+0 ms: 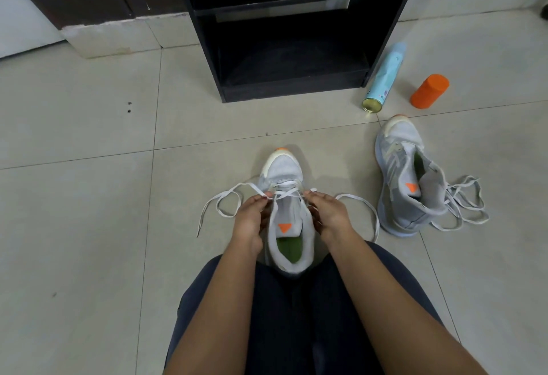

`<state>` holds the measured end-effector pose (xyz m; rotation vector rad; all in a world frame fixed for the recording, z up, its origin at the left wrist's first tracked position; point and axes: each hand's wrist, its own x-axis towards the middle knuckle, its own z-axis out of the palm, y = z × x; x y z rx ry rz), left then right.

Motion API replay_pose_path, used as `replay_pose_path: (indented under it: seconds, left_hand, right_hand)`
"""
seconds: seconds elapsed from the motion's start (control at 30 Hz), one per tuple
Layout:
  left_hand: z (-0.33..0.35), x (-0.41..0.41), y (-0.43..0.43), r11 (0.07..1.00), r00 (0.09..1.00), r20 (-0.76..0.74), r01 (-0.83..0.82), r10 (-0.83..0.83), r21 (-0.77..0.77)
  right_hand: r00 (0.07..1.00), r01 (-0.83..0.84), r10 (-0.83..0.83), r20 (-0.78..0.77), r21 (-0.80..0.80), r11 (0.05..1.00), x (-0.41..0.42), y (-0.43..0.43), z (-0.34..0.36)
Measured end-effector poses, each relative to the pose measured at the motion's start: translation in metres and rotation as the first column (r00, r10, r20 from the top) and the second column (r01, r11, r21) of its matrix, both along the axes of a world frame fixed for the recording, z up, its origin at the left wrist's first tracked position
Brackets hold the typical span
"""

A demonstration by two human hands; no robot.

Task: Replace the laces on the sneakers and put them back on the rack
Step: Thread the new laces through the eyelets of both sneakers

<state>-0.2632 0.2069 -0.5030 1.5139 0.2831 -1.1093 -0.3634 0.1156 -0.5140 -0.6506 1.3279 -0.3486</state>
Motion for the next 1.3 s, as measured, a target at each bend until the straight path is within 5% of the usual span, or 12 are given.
replay_pose_path:
  seconds: [0.2,0.4,0.8,0.93,1.0,1.07,1.13,1.23,1.3]
  left_hand:
    - [-0.004,-0.001,0.001,0.994,0.991,-0.082,-0.104,0.107,0.04]
    - [-0.01,0.005,0.001,1.0,1.0,-0.027,-0.013,0.013,-0.007]
    - [-0.013,0.007,0.001,0.985,0.981,-0.116,-0.162,0.154,-0.058]
    - [-0.008,0.006,-0.001,0.998,0.986,0.168,0.02,-0.009,-0.062]
    - [-0.011,0.006,0.0,0.984,0.896,0.425,0.169,-0.128,-0.059]
    - [-0.017,0.004,0.001,0.934,0.737,0.607,0.358,-0.297,0.023]
    - [-0.025,0.006,0.002,0.868,0.544,0.729,0.476,-0.416,0.14]
    - [-0.028,0.009,0.003,0.802,0.342,0.794,0.528,-0.503,0.28]
    - [-0.029,0.009,0.003,0.803,0.31,0.804,0.508,-0.507,0.311]
  right_hand:
    - [0.987,0.157,-0.158,0.024,0.013,0.987,-0.003,-0.001,0.002]
    - [0.996,0.086,-0.086,-0.002,0.073,0.994,-0.003,-0.004,0.0]
    - [0.992,0.101,-0.103,0.072,0.025,0.995,-0.004,-0.004,0.007]
    - [0.991,0.133,-0.133,-0.003,0.021,0.991,-0.004,-0.006,0.008]
    - [0.985,0.109,-0.125,-0.118,-0.13,0.986,-0.006,-0.007,0.004]
    - [0.97,-0.09,-0.039,-0.239,-0.504,0.859,-0.007,-0.006,0.005]
    - [0.943,-0.333,0.17,-0.286,-0.794,0.508,-0.003,-0.003,0.01]
    - [0.712,-0.61,0.498,-0.495,-0.787,0.091,0.011,-0.002,0.013]
    - [0.465,-0.798,0.452,-0.761,-0.582,-0.158,0.02,-0.005,0.011]
